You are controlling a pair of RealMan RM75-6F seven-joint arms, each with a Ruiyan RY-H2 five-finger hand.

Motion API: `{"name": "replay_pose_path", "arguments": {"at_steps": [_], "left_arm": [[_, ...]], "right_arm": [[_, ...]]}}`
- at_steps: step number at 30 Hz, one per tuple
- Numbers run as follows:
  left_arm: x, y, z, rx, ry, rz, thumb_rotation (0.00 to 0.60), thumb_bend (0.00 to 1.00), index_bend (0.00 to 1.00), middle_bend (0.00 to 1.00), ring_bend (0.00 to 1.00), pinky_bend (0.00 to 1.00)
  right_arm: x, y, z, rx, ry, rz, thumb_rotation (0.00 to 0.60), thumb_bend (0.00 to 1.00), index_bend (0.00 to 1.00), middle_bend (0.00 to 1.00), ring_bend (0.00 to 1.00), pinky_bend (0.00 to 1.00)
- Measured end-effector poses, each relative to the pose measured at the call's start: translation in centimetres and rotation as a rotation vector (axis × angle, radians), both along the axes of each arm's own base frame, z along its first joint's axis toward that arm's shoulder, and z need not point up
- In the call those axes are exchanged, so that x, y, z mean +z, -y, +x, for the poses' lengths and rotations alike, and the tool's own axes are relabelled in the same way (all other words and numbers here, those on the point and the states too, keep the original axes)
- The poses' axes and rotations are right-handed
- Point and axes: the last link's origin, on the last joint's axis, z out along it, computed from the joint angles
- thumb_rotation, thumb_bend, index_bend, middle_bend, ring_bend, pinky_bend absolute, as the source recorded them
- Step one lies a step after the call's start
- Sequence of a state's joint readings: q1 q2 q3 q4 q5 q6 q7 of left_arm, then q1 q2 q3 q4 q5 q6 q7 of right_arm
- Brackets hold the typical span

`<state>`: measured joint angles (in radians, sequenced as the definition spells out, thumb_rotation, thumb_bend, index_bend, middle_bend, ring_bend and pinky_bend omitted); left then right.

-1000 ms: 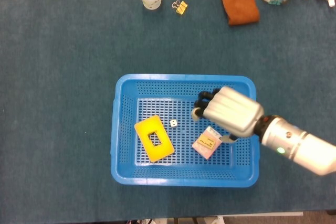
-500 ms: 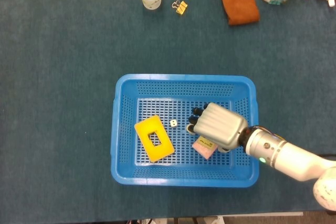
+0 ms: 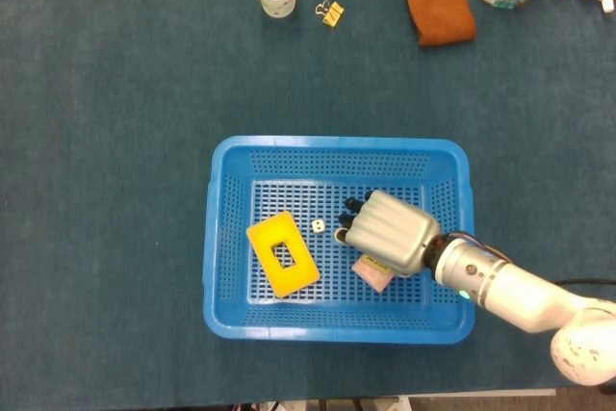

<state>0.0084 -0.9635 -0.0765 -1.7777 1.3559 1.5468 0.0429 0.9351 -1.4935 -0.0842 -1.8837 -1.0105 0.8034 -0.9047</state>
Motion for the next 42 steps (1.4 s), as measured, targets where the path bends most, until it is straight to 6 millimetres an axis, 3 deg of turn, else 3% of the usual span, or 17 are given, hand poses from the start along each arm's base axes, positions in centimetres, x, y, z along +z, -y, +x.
{"name": "replay_pose_path", "arguments": {"at_steps": [13,20,29,36,42], "left_arm": [[0.4,0.7,-0.6,0.017,0.001,0.019,0.600,0.23,0.32,0.32,0.23,0.24],[0.3,0.8,-0.6,0.019,0.000,0.023,0.600,0.23,0.32,0.32,0.23,0.24],[0.2,0.7,-0.5,0.020,-0.002,0.025,0.600,0.23,0.32,0.32,0.23,0.24],[0.2,0.7,-0.5,0.024,-0.004,0.026,0.600,0.23,0.32,0.32,0.23,0.24],[0.2,0.5,-0.4,0.019,-0.007,0.023,0.600,0.23,0.32,0.32,0.23,0.24]], "right_arm": [[-1.5,-0.1,0.5,0.009,-0.033,0.007,0.600,0.04,0.42,0.36,0.23,0.45],[-1.4,0.1,0.4,0.004,-0.041,0.000,0.600,0.09,0.49,0.38,0.23,0.45],[-1.3,0.4,0.5,-0.004,-0.044,-0.005,0.600,0.10,0.52,0.41,0.26,0.45],[-0.8,0.6,0.9,-0.018,-0.024,-0.006,0.600,0.10,0.53,0.42,0.27,0.45],[0.9,0.9,2.2,-0.038,0.058,-0.020,0.600,0.10,0.53,0.42,0.27,0.45]]}}
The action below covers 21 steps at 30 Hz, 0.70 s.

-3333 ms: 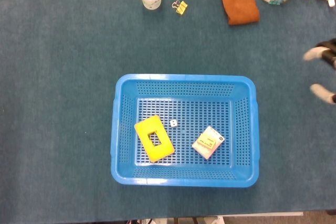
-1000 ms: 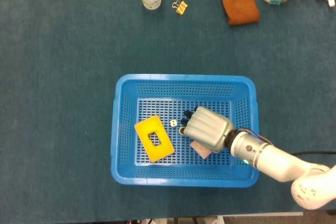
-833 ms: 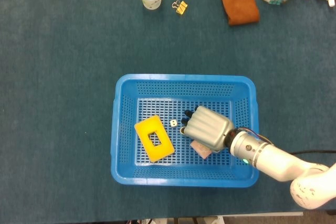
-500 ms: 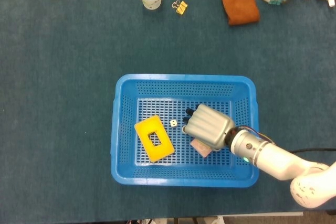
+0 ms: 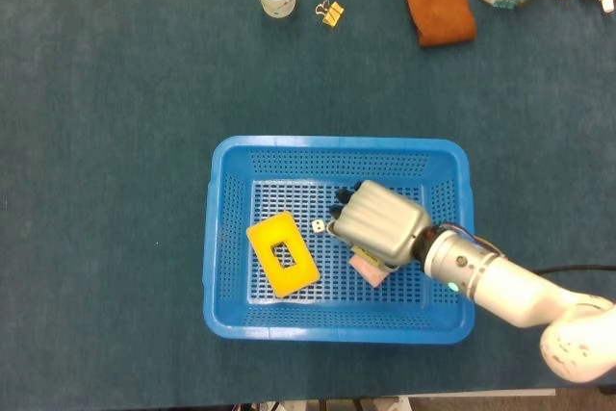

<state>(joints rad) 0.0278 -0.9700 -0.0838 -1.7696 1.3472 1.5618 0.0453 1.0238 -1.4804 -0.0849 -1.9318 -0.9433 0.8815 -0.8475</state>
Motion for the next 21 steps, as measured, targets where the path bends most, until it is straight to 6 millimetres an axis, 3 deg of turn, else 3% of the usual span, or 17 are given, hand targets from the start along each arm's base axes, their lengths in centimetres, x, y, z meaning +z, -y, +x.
{"name": "replay_pose_path", "arguments": {"at_steps": [6,11,16,21], "left_arm": [[0.0,-0.3,0.2,-0.010,0.001,-0.009,0.600,0.23,0.32,0.32,0.23,0.24],[0.0,-0.6,0.3,-0.017,0.004,-0.018,0.600,0.23,0.32,0.32,0.23,0.24],[0.1,-0.8,0.3,-0.021,0.005,-0.026,0.600,0.23,0.32,0.32,0.23,0.24],[0.0,-1.0,0.3,-0.028,0.006,-0.041,0.600,0.23,0.32,0.32,0.23,0.24]], "right_arm": [[3.8,1.0,1.4,-0.031,0.122,-0.071,0.600,0.10,0.53,0.42,0.27,0.45],[8.0,2.6,0.9,-0.095,0.199,-0.183,0.600,0.10,0.53,0.42,0.27,0.45],[12.0,4.2,-1.9,-0.206,0.222,-0.303,0.600,0.10,0.53,0.42,0.27,0.45],[14.5,5.4,-5.6,-0.321,0.202,-0.400,0.600,0.10,0.53,0.42,0.27,0.45]]}}
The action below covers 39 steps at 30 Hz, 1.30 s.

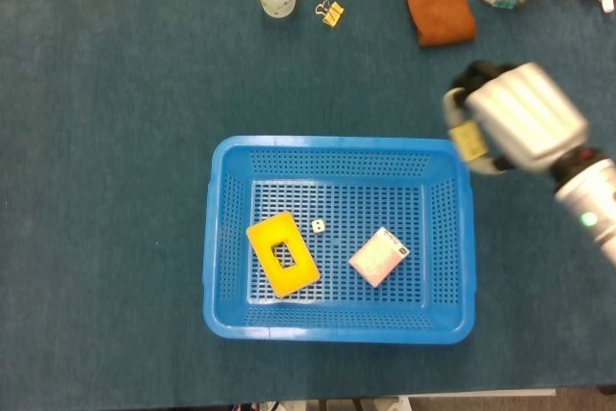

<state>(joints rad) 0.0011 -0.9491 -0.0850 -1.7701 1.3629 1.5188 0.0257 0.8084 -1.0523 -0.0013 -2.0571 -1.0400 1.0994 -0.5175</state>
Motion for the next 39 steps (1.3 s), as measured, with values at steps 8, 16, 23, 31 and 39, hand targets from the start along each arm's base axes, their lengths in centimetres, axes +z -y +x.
{"name": "replay_pose_path", "arguments": {"at_steps": [8,16,23,31,39], "left_arm": [[-0.3,-0.2,0.3,-0.013,0.002,-0.022,0.600,0.23,0.32,0.32,0.23,0.24],[-0.4,0.1,0.3,-0.010,0.004,-0.034,0.600,0.23,0.32,0.32,0.23,0.24],[-0.4,0.1,0.3,-0.010,0.002,-0.032,0.600,0.23,0.32,0.32,0.23,0.24],[-0.5,-0.1,0.4,-0.013,0.001,-0.032,0.600,0.23,0.32,0.32,0.23,0.24],[-0.6,-0.3,0.7,-0.019,-0.001,-0.031,0.600,0.23,0.32,0.32,0.23,0.24]], "right_arm": [[0.8,1.5,-4.6,-0.130,-0.060,-0.057,0.600,0.10,0.53,0.42,0.27,0.45],[-1.3,2.3,-6.5,-0.177,-0.120,-0.029,0.600,0.10,0.53,0.41,0.27,0.45],[-2.9,3.0,-7.7,-0.212,-0.185,0.008,0.600,0.10,0.23,0.31,0.21,0.43],[-3.3,3.2,-7.4,-0.216,-0.214,0.040,0.600,0.10,0.08,0.24,0.16,0.39],[-2.2,1.8,-3.4,-0.087,-0.079,0.062,0.600,0.10,0.36,0.37,0.25,0.44]]}}
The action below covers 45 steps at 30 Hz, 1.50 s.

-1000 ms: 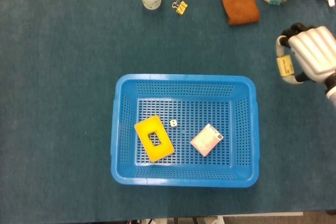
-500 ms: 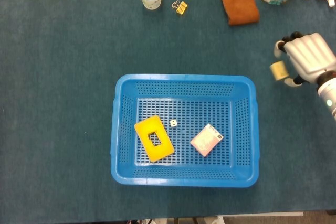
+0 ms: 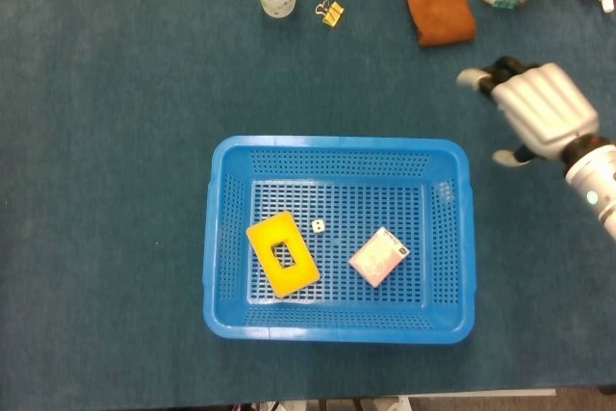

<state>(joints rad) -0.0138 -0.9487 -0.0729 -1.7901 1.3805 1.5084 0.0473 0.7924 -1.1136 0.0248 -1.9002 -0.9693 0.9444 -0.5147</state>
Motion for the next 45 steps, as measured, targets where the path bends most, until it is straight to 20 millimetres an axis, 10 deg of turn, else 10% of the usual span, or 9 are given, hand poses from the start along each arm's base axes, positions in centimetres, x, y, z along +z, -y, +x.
{"name": "replay_pose_path", "arguments": {"at_steps": [14,45], "left_arm": [[0.4,0.7,0.5,-0.009,-0.002,0.029,0.600,0.23,0.32,0.32,0.23,0.24],[1.1,1.8,0.1,0.020,-0.007,0.065,0.600,0.23,0.32,0.32,0.23,0.24]], "right_arm": [[-1.5,-4.4,7.6,0.266,0.151,0.216,0.600,0.10,0.43,0.41,0.31,0.47],[-15.7,-5.4,11.3,0.365,-0.080,0.275,0.600,0.20,0.50,0.41,0.31,0.47]]}}
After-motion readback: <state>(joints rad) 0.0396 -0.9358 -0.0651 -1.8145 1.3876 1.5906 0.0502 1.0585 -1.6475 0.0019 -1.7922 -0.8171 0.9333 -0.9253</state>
